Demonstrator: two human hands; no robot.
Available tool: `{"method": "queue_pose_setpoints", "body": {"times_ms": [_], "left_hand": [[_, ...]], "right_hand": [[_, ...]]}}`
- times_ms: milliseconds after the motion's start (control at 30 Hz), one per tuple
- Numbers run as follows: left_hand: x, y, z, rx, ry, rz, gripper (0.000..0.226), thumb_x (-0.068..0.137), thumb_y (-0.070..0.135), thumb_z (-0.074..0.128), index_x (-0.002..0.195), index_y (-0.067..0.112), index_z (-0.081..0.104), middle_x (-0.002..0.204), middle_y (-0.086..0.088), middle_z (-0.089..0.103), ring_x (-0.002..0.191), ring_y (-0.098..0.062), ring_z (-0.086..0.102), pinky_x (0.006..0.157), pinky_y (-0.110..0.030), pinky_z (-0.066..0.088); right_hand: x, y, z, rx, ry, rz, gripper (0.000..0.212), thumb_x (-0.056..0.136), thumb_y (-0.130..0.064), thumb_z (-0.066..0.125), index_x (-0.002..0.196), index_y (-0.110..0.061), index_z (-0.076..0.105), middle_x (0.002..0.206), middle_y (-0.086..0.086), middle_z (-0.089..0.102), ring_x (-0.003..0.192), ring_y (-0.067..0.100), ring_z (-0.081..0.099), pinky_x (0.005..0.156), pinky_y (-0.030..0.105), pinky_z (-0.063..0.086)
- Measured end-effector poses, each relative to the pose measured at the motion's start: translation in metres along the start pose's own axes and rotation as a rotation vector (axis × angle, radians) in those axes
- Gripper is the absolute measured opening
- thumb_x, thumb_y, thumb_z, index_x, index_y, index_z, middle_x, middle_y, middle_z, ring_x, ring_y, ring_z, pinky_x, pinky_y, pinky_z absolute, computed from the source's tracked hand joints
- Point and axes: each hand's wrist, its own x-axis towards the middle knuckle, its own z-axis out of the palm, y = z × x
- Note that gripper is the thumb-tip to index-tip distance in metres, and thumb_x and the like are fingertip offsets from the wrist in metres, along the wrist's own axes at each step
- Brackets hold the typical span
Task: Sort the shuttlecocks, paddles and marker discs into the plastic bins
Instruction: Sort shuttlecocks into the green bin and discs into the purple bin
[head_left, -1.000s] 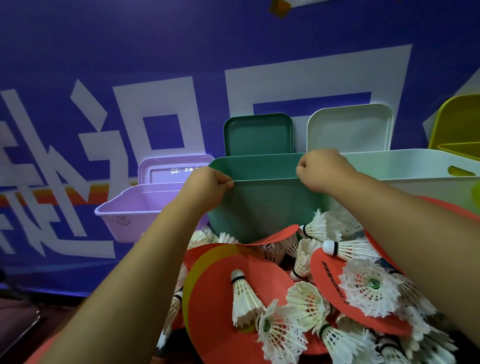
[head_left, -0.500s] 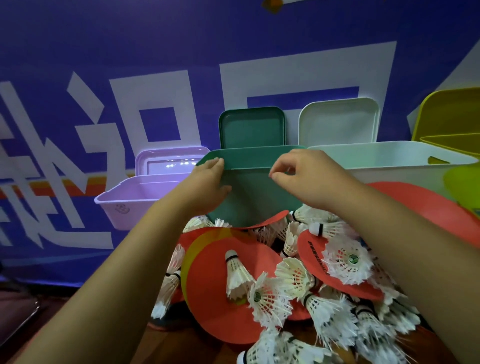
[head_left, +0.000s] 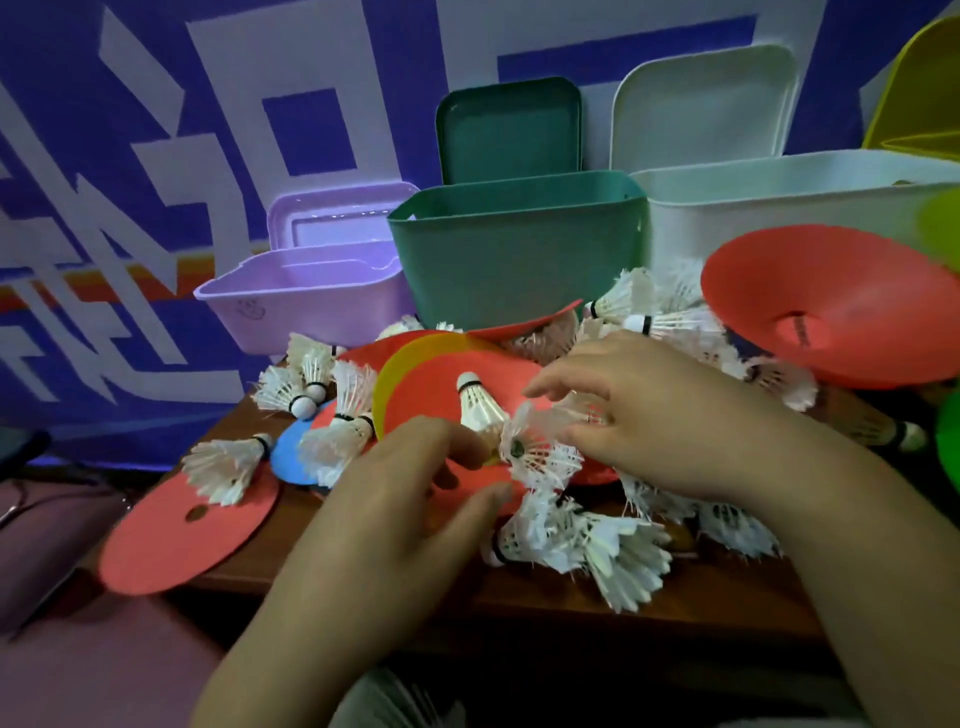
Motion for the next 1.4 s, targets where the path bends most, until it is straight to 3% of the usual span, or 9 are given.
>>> {"method": "queue_pose_setpoints", "body": {"times_ms": [67, 167, 267, 367, 600, 800, 1033, 1200, 1400], "left_hand": [[-0.009, 0.007, 0.012, -0.031, -0.059, 0.048, 0.034, 0.093, 0.053, 0.069, 0.121, 0.037, 0.058, 0.113, 0.022, 0.057, 0.108, -0.004, 0.059, 0.089, -0.018, 0.045], [-0.016, 0.011, 0.028, 0.028, -0.16, 0.119, 0.062, 0.089, 0.058, 0.073, 0.143, 0.043, 0.048, 0.134, 0.024, 0.044, 0.127, -0.008, 0.048, 0.104, -0.025, 0.042], [-0.02, 0.011, 0.034, 0.081, -0.167, 0.145, 0.058, 0.087, 0.059, 0.072, 0.14, 0.046, 0.053, 0.133, 0.023, 0.044, 0.123, -0.008, 0.047, 0.1, -0.031, 0.045], [-0.023, 0.008, 0.036, 0.104, -0.138, 0.157, 0.049, 0.086, 0.053, 0.074, 0.132, 0.04, 0.062, 0.127, 0.021, 0.048, 0.117, -0.012, 0.051, 0.095, -0.035, 0.047], [-0.027, 0.01, 0.034, -0.009, -0.019, 0.165, 0.037, 0.085, 0.045, 0.076, 0.117, 0.027, 0.07, 0.12, 0.017, 0.06, 0.117, -0.012, 0.059, 0.095, -0.028, 0.047], [-0.032, 0.011, 0.021, -0.166, 0.038, 0.109, 0.036, 0.081, 0.038, 0.082, 0.113, 0.026, 0.07, 0.113, 0.01, 0.067, 0.107, -0.015, 0.064, 0.088, -0.021, 0.049], [-0.028, 0.005, 0.006, -0.554, 0.183, -0.055, 0.037, 0.076, 0.037, 0.089, 0.102, 0.019, 0.069, 0.111, 0.001, 0.071, 0.108, -0.019, 0.068, 0.087, -0.021, 0.053], [0.007, 0.005, -0.003, -0.514, 0.259, -0.067, 0.043, 0.075, 0.043, 0.09, 0.099, 0.017, 0.064, 0.104, 0.001, 0.07, 0.102, -0.019, 0.069, 0.087, -0.037, 0.058], [0.068, 0.007, -0.008, -0.218, 0.31, -0.092, 0.042, 0.073, 0.053, 0.087, 0.092, 0.025, 0.062, 0.088, 0.006, 0.063, 0.074, -0.002, 0.057, 0.067, -0.023, 0.046]], "right_hand": [[-0.009, -0.002, 0.001, 0.014, 0.065, 0.003, 0.044, 0.095, -0.057, 0.053, 0.136, -0.043, 0.06, 0.126, -0.022, 0.058, 0.126, 0.005, 0.046, 0.11, 0.037, 0.042], [-0.034, -0.006, 0.003, 0.041, 0.215, -0.054, 0.032, 0.097, -0.025, 0.064, 0.128, -0.035, 0.065, 0.125, -0.019, 0.058, 0.124, 0.007, 0.047, 0.109, 0.032, 0.038], [-0.069, -0.011, 0.01, 0.056, 0.204, -0.156, 0.049, 0.081, -0.004, 0.056, 0.119, -0.031, 0.072, 0.124, -0.016, 0.061, 0.127, 0.016, 0.05, 0.11, 0.031, 0.037], [-0.095, -0.008, 0.019, -0.014, 0.16, -0.176, 0.05, 0.078, -0.01, 0.055, 0.121, -0.027, 0.074, 0.131, -0.013, 0.06, 0.138, 0.019, 0.045, 0.115, 0.034, 0.036], [-0.101, 0.003, 0.042, -0.079, 0.302, -0.069, 0.01, 0.095, -0.029, 0.073, 0.102, -0.028, 0.079, 0.127, -0.014, 0.062, 0.134, 0.02, 0.048, 0.109, 0.046, 0.044], [-0.103, 0.001, 0.031, 0.057, 0.379, -0.02, 0.007, 0.098, -0.036, 0.071, 0.098, -0.033, 0.077, 0.11, -0.018, 0.062, 0.117, 0.016, 0.053, 0.102, 0.032, 0.04], [-0.102, -0.004, 0.015, 0.386, 0.447, 0.101, 0.008, 0.097, -0.026, 0.075, 0.092, -0.032, 0.076, 0.091, -0.011, 0.072, 0.087, 0.014, 0.067, 0.073, 0.023, 0.048], [-0.086, -0.002, 0.012, 0.573, 0.557, 0.242, 0.011, 0.097, -0.022, 0.075, 0.089, -0.029, 0.077, 0.076, -0.005, 0.072, 0.061, 0.013, 0.068, 0.057, 0.016, 0.051], [-0.064, 0.007, 0.004, 0.615, 0.638, 0.372, 0.006, 0.096, -0.025, 0.076, 0.091, -0.029, 0.077, 0.079, -0.02, 0.073, 0.06, -0.007, 0.064, 0.056, 0.005, 0.042]]}}
